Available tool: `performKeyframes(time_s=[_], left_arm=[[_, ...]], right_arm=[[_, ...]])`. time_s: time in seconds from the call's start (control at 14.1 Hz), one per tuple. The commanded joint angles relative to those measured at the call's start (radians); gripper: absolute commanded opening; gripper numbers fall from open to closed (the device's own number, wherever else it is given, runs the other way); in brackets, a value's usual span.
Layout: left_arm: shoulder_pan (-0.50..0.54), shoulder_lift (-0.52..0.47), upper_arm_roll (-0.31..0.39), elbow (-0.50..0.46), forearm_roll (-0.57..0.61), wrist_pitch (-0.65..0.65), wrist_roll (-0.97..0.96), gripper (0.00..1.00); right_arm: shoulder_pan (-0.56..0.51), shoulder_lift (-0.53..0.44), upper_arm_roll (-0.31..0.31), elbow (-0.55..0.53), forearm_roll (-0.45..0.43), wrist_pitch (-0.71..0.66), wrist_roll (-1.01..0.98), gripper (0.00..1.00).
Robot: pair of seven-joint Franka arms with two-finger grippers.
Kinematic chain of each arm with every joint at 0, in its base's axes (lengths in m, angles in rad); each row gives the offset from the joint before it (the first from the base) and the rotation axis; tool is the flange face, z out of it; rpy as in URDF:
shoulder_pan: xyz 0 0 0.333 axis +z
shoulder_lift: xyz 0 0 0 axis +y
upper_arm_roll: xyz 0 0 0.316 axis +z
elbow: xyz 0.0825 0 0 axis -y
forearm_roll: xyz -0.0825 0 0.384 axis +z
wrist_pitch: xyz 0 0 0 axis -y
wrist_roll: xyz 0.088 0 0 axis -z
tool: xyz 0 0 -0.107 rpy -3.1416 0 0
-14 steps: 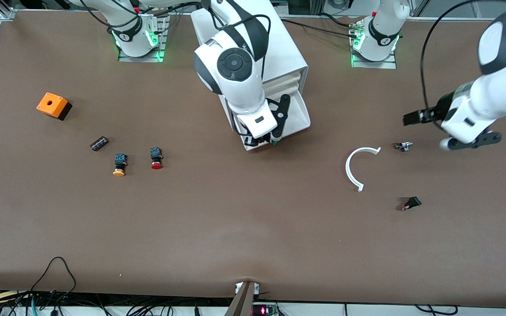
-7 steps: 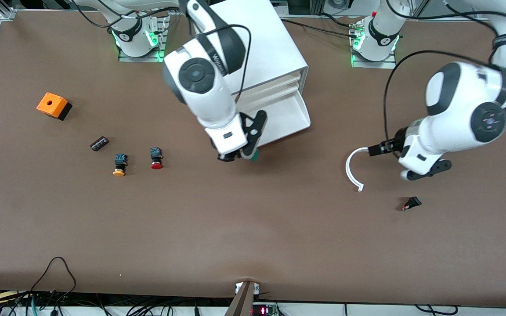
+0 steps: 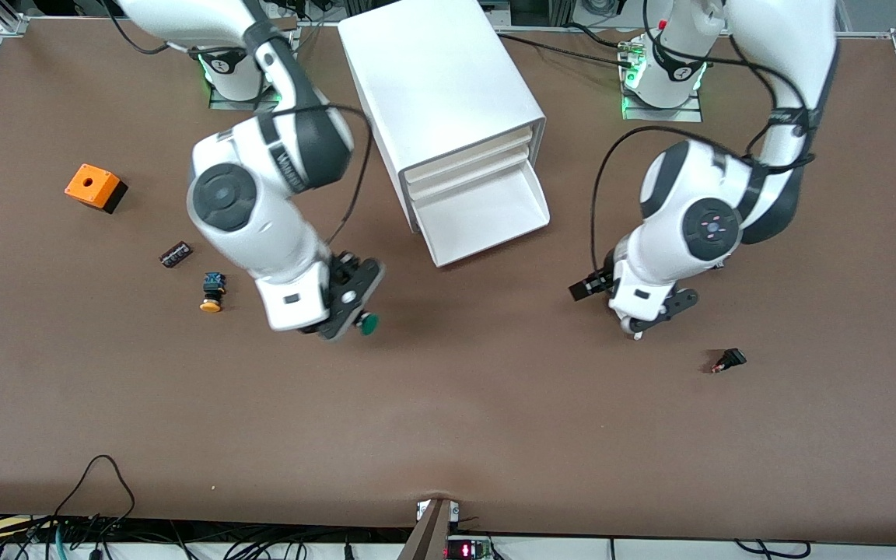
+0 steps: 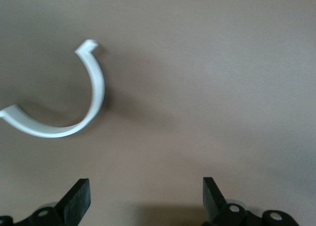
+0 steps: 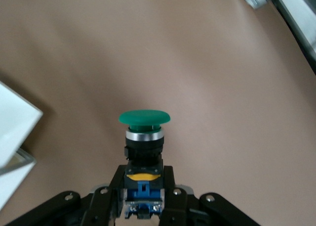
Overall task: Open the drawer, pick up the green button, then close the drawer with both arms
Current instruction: 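Push the drawer shut with the left gripper while the right gripper carries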
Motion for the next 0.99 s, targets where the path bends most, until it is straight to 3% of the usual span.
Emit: performKeyframes(time_s=[0.0, 0.28, 0.64, 0.92], left_arm=[[-0.078, 0.05, 0.013, 0.024, 0.034, 0.048, -0.065, 1.0], [-0.168, 0.125, 0.011, 0.024, 0.196, 0.122, -0.252, 1.0], [-0.208, 0.159, -0.008, 0.012, 0.192, 0.217, -0.297, 1.0], [-0.201, 0.163, -0.085, -0.02, 0.138, 0.208, -0.336, 1.0]], right_arm=[[-0.063, -0.037, 0.012, -0.061, 0.019, 0.006, 0.002, 0.22], [-0.143, -0.044, 0.012, -0.121, 0.019, 0.011, 0.005, 0.22], [-0.224, -0.044, 0.012, -0.162, 0.04, 0.012, 0.032, 0.22], [-0.261, -0.041, 0.002, -0.205, 0.037, 0.021, 0.171, 0.22]])
